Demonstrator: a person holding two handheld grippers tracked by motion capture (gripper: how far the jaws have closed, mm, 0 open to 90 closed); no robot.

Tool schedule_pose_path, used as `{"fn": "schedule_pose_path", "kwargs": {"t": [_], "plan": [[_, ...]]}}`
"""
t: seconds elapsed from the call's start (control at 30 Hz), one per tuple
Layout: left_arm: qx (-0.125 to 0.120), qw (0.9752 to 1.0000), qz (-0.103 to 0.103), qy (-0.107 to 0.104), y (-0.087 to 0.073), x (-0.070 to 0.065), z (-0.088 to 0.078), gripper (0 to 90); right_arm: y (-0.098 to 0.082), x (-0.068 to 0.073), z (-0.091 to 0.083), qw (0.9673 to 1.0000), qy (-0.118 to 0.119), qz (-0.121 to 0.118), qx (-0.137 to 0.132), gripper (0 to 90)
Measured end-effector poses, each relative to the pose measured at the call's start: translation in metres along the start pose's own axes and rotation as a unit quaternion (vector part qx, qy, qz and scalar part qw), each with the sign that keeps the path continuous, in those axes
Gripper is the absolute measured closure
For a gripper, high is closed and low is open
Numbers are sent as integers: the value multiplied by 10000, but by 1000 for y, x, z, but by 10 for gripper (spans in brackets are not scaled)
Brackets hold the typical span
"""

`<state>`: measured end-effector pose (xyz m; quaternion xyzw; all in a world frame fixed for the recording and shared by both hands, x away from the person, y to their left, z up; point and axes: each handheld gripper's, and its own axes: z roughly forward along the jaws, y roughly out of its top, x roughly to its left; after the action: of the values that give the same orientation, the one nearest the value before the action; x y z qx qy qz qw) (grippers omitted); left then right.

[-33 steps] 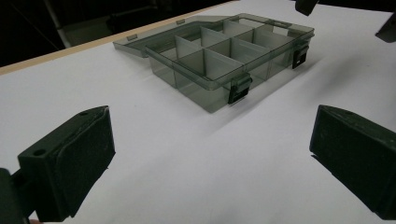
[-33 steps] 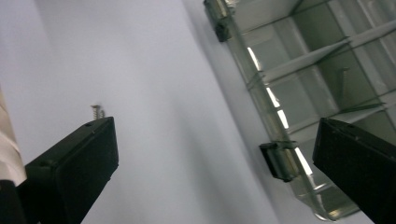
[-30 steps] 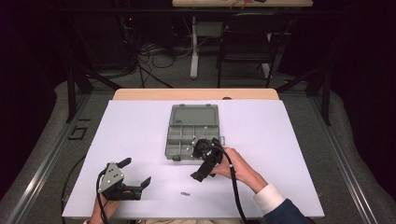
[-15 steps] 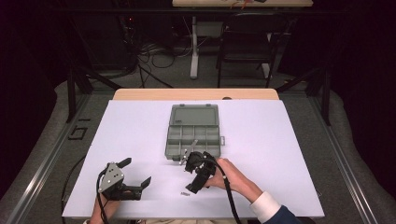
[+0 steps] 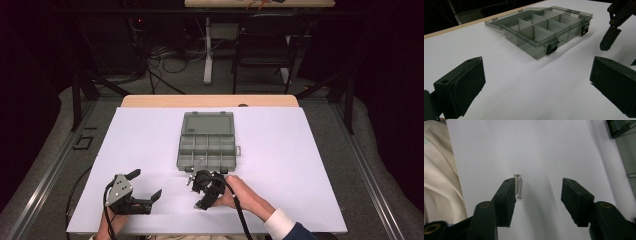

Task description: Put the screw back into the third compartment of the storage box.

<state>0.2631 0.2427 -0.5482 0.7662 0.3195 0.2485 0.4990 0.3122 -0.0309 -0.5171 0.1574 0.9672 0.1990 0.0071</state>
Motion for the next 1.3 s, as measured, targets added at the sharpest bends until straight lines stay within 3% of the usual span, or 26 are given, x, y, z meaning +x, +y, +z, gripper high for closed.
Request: {"fn": "schedule_pose_path", "kwargs": {"t": [0.2, 0.33, 0.63, 0.9, 1.3], "plan": [[2, 10000, 5, -2, 0, 0, 0, 0, 2, 6, 9, 9997, 123, -132, 161, 623], [7, 10000, -26, -14, 0, 0, 1, 0, 1, 8, 12, 9996, 163, -158, 186, 677], [4, 10000, -24, -4, 0, 0, 0, 0, -1, 7, 16, 9993, 72, -208, 309, 846], [4, 10000, -1, 1, 0, 0, 0, 0, 0, 7, 15, 9992, 56, -223, 335, 859], [30, 10000, -8, -7, 0, 0, 1, 0, -4, -5, -12, 9997, -180, -52, 171, 861]]}}
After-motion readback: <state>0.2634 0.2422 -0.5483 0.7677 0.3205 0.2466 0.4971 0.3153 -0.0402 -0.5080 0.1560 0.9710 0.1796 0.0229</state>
